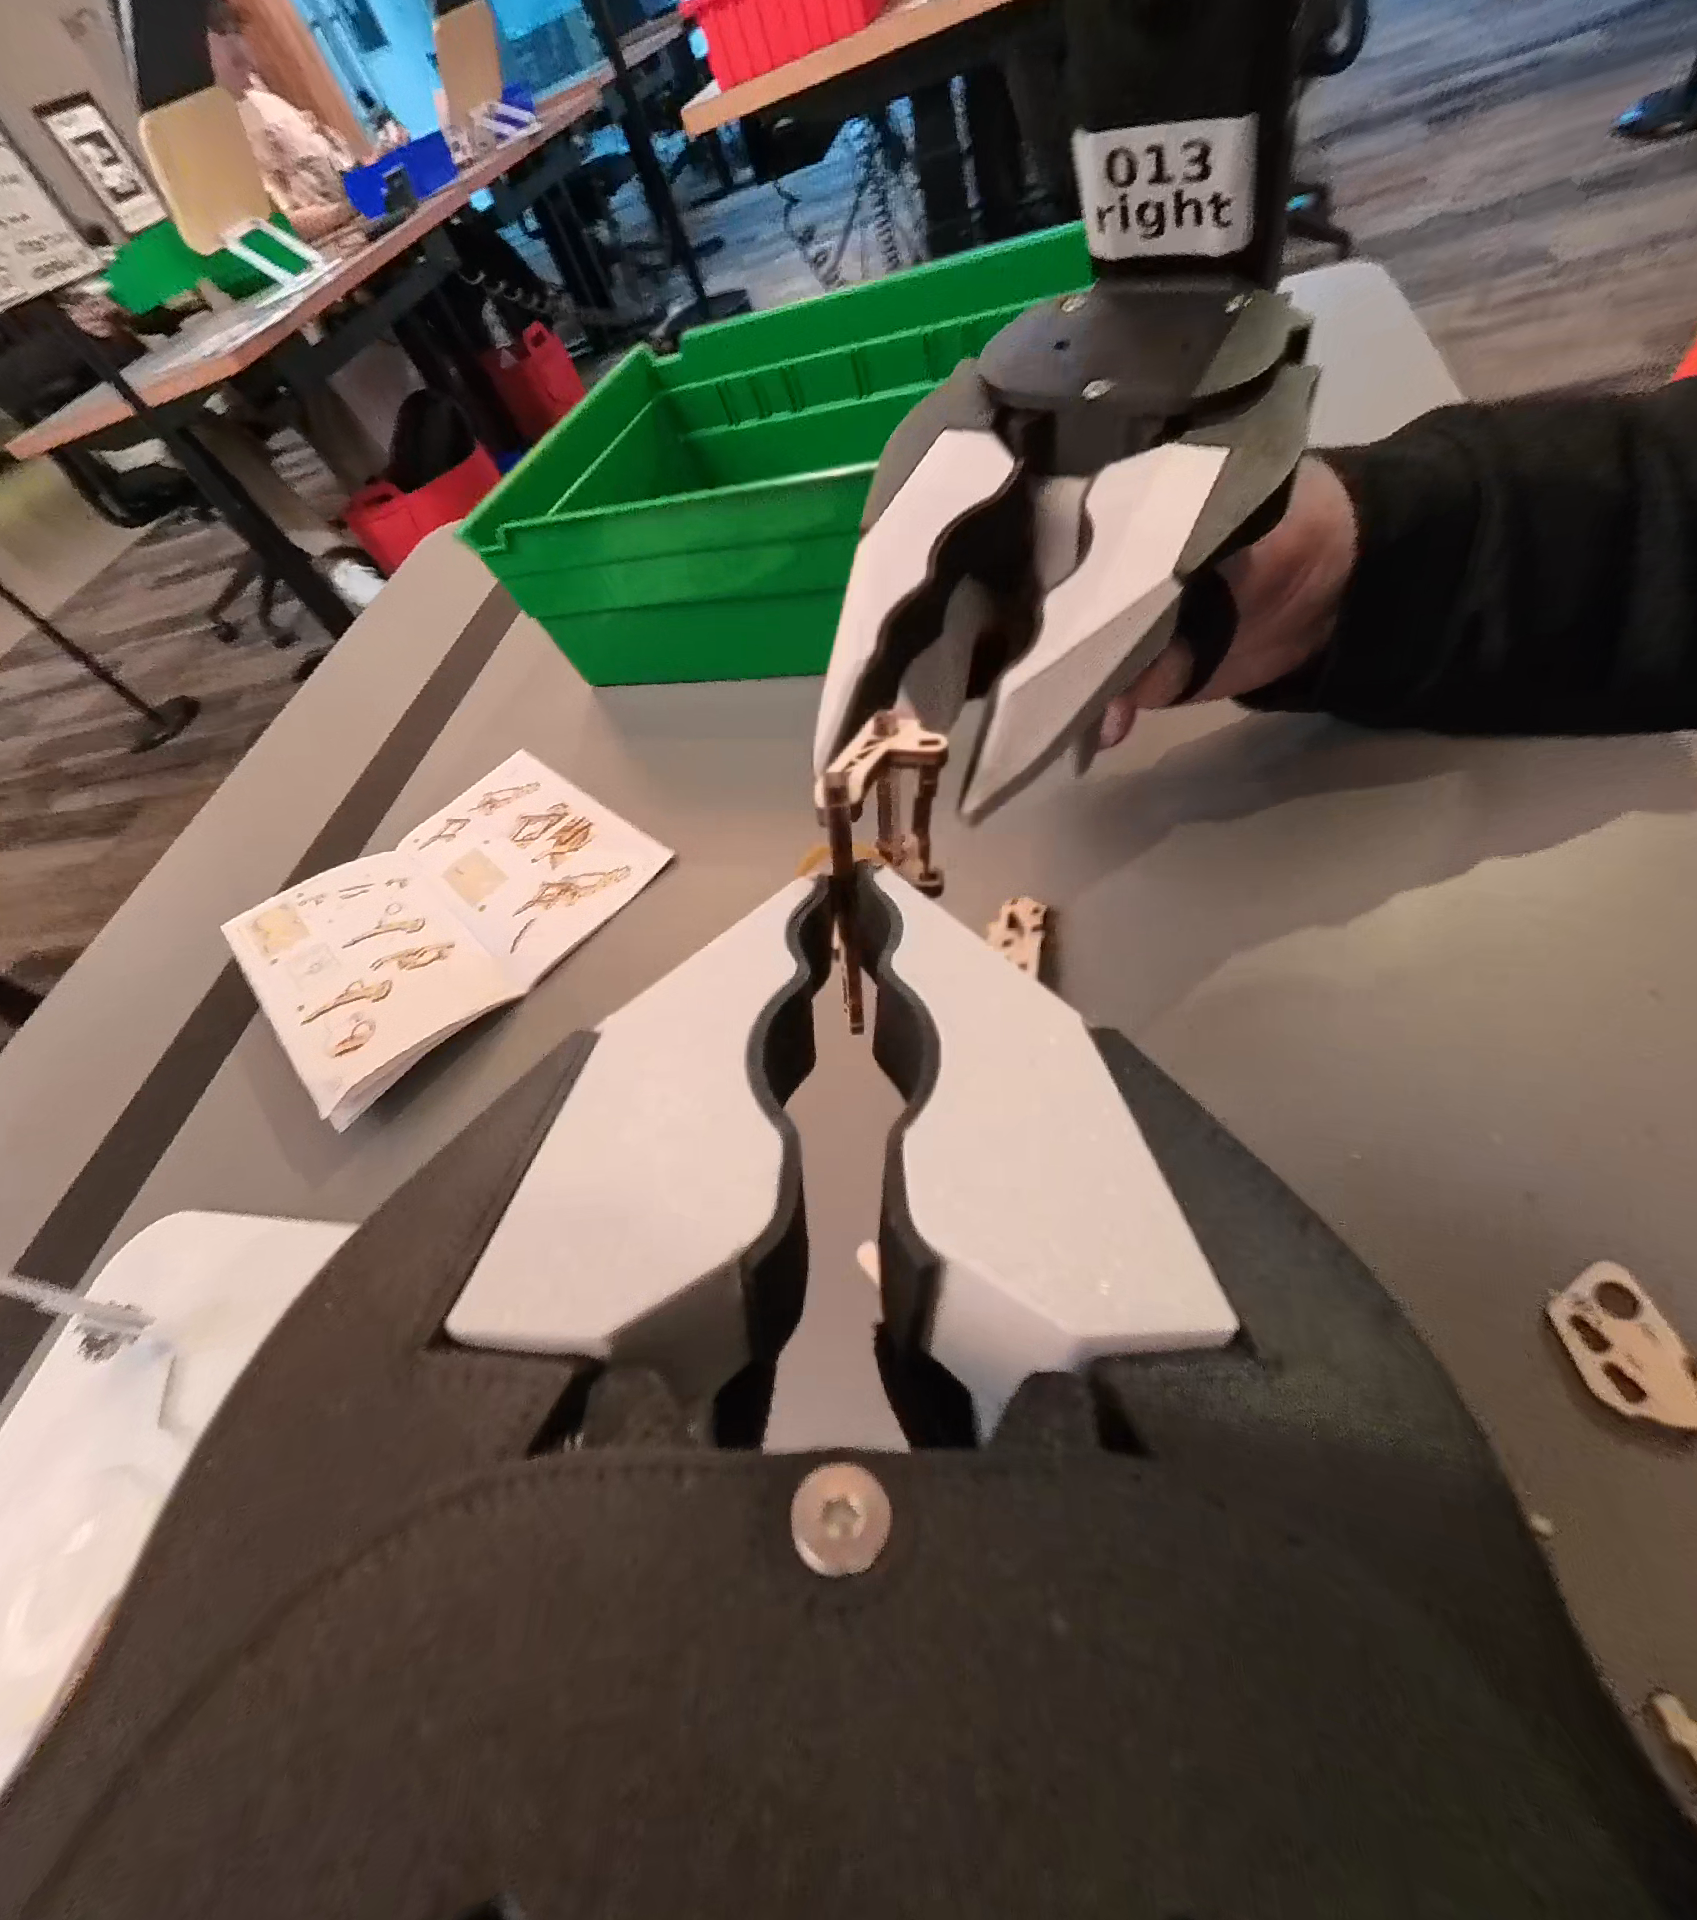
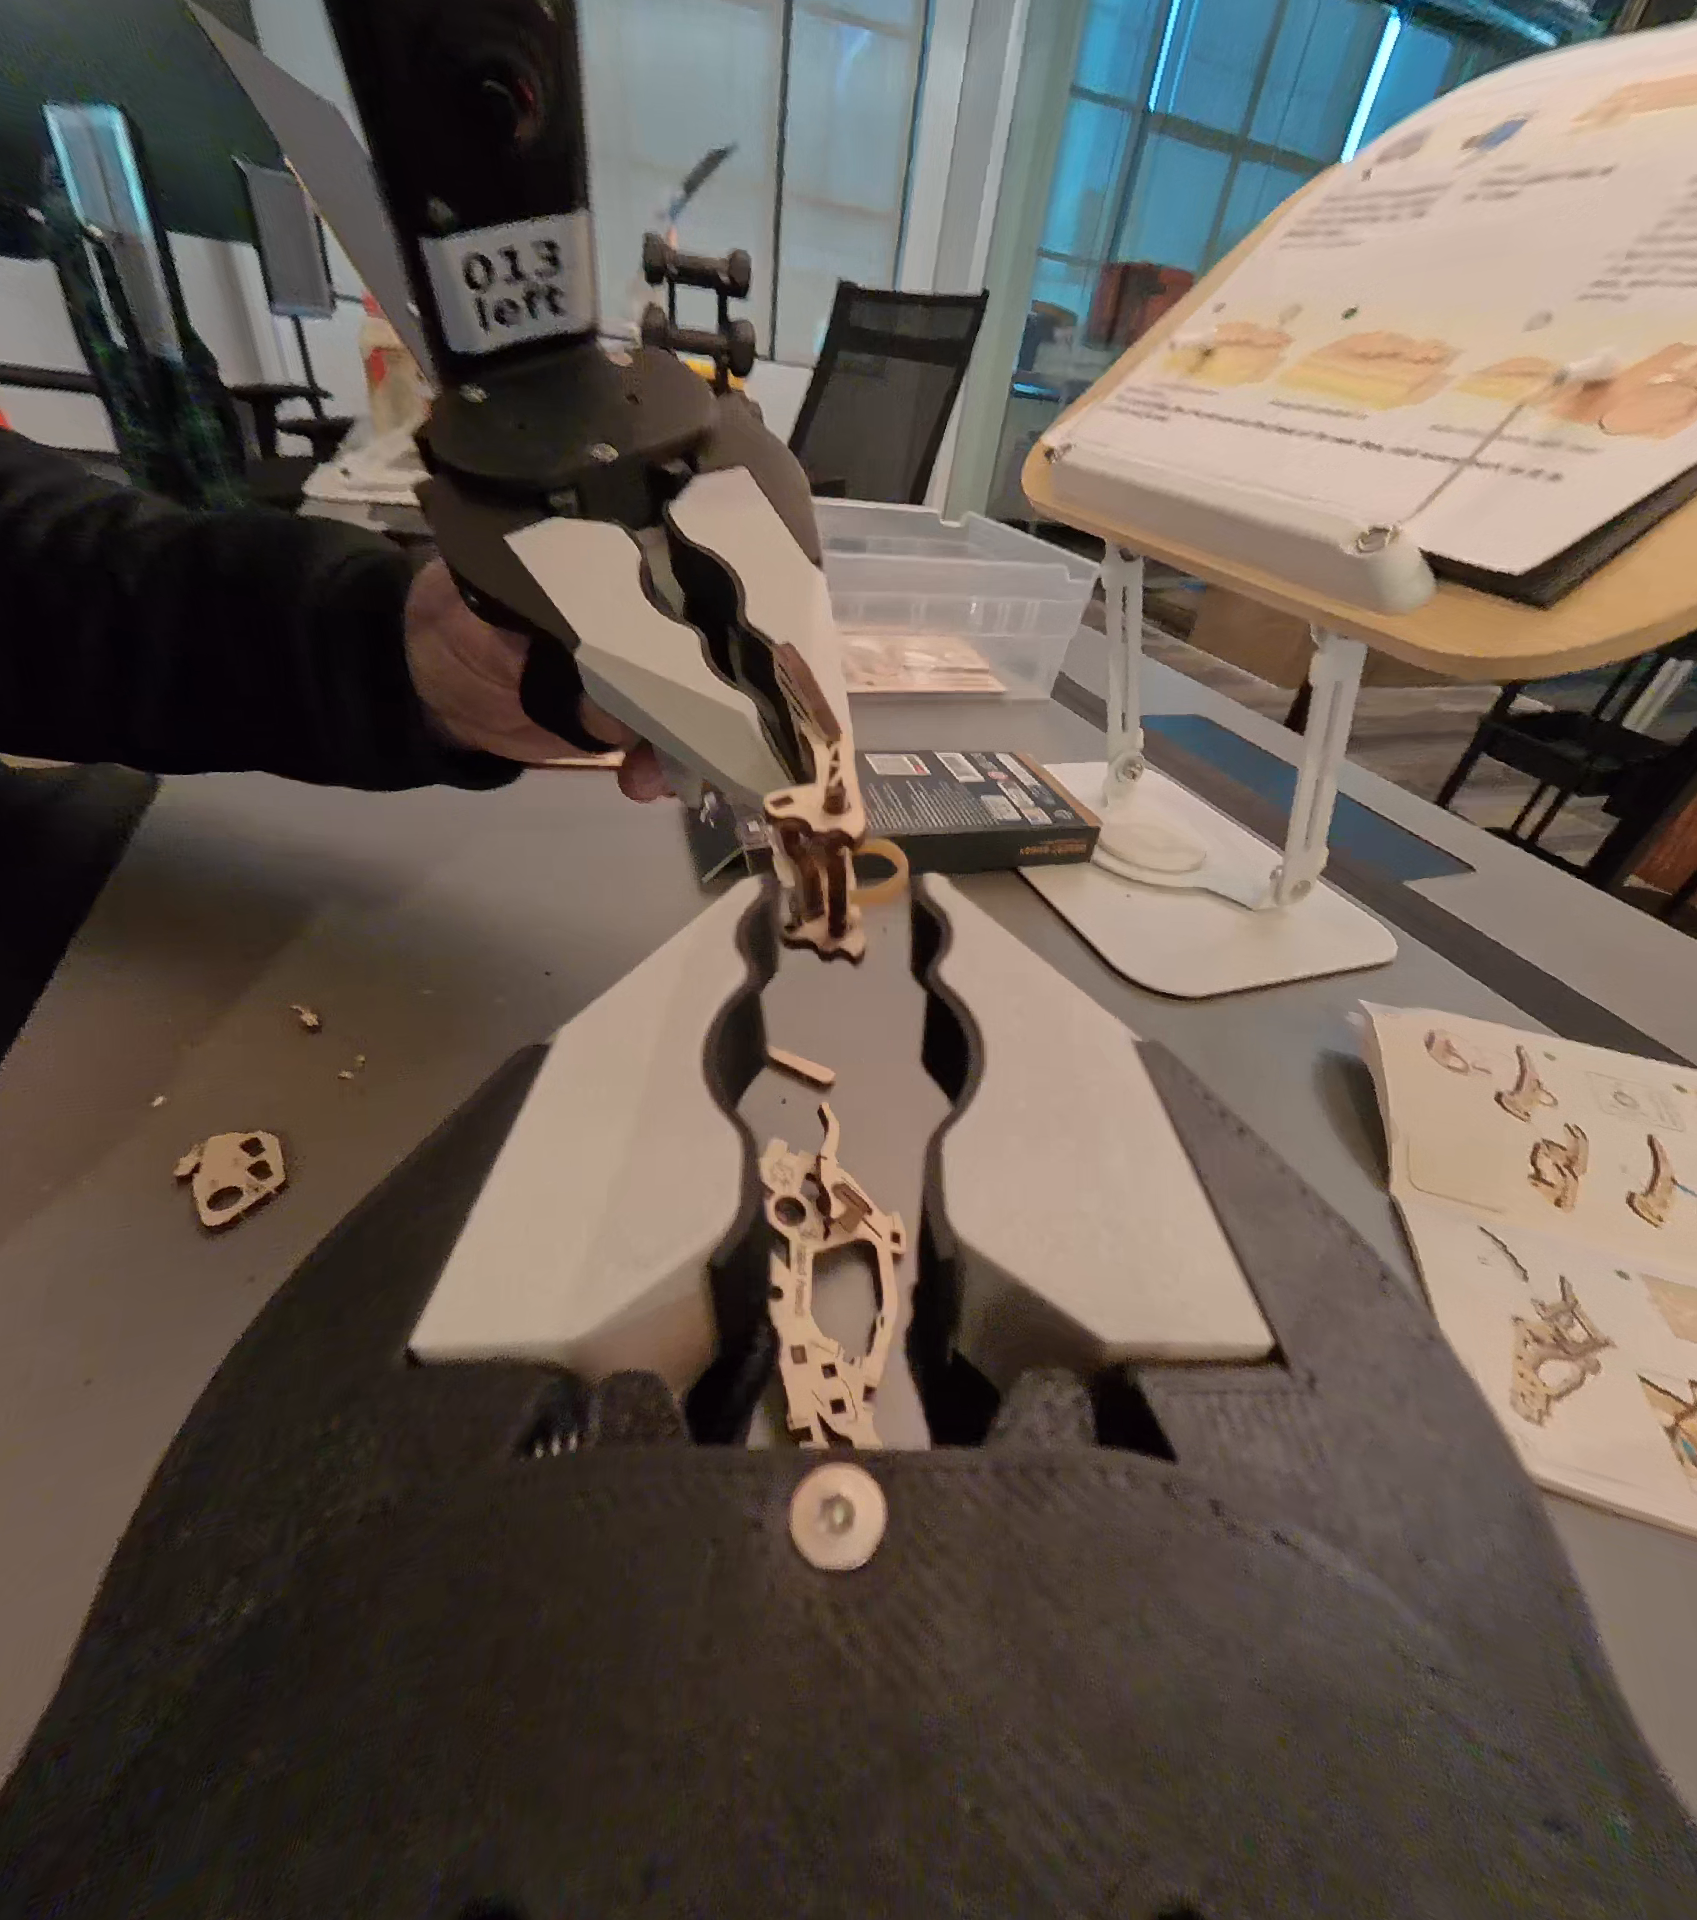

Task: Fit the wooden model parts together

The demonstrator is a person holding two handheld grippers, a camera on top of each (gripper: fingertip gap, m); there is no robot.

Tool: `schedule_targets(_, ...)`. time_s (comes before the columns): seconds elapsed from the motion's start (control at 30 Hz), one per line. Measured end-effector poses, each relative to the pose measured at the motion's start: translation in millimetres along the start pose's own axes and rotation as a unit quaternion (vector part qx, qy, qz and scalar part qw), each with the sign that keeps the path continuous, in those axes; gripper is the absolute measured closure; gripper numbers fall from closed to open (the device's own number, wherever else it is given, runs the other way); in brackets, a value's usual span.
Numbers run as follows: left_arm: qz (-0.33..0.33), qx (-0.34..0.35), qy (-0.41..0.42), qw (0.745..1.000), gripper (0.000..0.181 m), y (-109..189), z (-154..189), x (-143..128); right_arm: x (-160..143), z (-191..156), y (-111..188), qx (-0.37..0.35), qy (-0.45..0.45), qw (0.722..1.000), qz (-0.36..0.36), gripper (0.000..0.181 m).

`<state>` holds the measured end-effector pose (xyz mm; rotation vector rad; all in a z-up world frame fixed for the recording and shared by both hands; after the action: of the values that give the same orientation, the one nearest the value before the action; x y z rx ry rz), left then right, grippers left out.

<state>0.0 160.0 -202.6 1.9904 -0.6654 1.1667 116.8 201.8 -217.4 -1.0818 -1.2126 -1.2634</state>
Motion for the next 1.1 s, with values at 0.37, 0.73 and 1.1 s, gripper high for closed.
schedule_targets(0.37,-0.057,0.078,-0.038,0.995,0.18,4.7,-21.0,-44.9,-34.9,-62.1,-22.7,0.018,-0.055,0.968,-0.244,0.155)
schedule_targets(0.73,-0.009,0.092,-0.014,0.996,0.18,-26.2,-44.1,-49.3,-73.9,-87.3,-52.2,-0.068,-0.007,0.934,-0.351,0.174)
schedule_targets(1.1,-0.007,0.093,-0.007,0.996,0.18,-31.9,-49.5,-57.4,-61.8,-76.7,-38.4,-0.045,-0.039,0.95,-0.306,0.181)
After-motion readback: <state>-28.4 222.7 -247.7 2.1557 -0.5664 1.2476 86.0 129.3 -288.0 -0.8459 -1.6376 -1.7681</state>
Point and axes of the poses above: each gripper's, where its closed fingertips meet, y back along the fingers, x out of its top, z = x × y across the jaws, the point moved 6 cm from there along y, back along the fingers, and after that the axes turned 2 degrees about -y, right-handed, at the moved point
